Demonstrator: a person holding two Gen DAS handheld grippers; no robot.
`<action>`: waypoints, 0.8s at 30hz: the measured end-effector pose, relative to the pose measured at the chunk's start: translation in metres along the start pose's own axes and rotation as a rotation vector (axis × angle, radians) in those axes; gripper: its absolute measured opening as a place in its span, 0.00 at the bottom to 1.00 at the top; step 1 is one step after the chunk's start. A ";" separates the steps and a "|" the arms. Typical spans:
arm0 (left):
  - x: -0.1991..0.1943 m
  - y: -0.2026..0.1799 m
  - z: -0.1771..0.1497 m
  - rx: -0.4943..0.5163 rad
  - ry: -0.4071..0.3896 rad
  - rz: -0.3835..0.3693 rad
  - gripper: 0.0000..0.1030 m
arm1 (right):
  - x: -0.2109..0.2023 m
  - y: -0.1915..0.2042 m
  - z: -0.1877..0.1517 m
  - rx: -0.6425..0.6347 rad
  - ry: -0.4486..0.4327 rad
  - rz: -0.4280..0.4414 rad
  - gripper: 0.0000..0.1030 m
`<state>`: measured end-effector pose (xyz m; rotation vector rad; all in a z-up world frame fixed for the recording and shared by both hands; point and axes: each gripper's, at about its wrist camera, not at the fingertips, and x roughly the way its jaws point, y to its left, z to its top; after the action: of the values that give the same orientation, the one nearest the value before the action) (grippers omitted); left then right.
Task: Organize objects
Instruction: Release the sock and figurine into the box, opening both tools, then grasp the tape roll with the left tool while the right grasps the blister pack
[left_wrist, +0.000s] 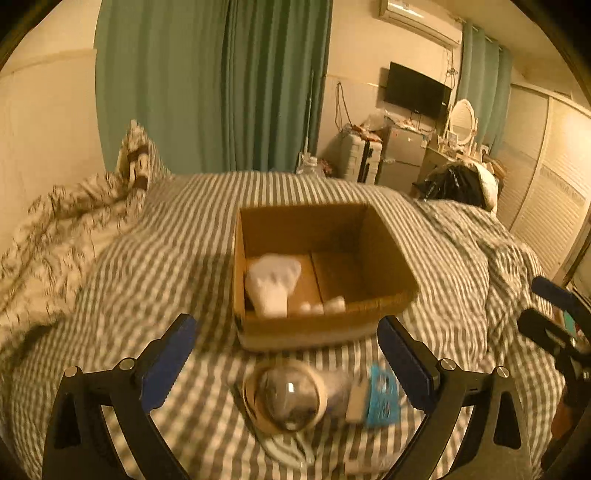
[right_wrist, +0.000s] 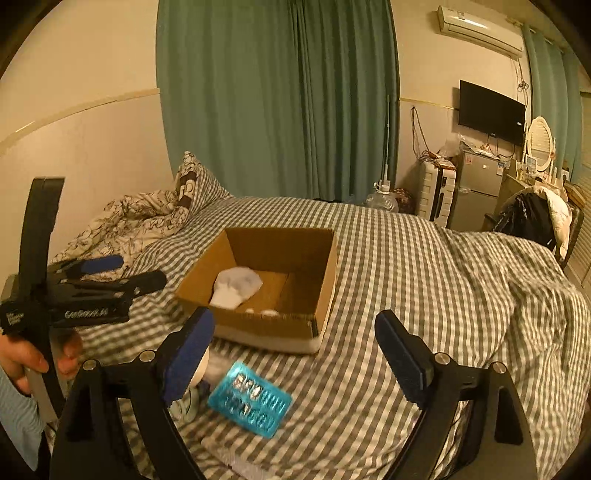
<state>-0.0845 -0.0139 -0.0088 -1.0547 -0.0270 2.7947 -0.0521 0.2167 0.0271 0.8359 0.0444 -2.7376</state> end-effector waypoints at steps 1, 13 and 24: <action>0.001 -0.001 -0.008 0.004 0.003 0.012 0.98 | 0.002 0.001 -0.006 -0.001 0.009 0.002 0.87; 0.036 -0.002 -0.075 0.036 0.080 0.084 0.98 | 0.073 0.020 -0.079 -0.069 0.194 0.056 0.87; 0.062 0.005 -0.100 0.018 0.165 0.093 0.94 | 0.119 0.052 -0.119 -0.190 0.325 0.110 0.87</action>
<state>-0.0658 -0.0132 -0.1252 -1.3101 0.0671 2.7721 -0.0677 0.1493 -0.1348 1.1778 0.3080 -2.4241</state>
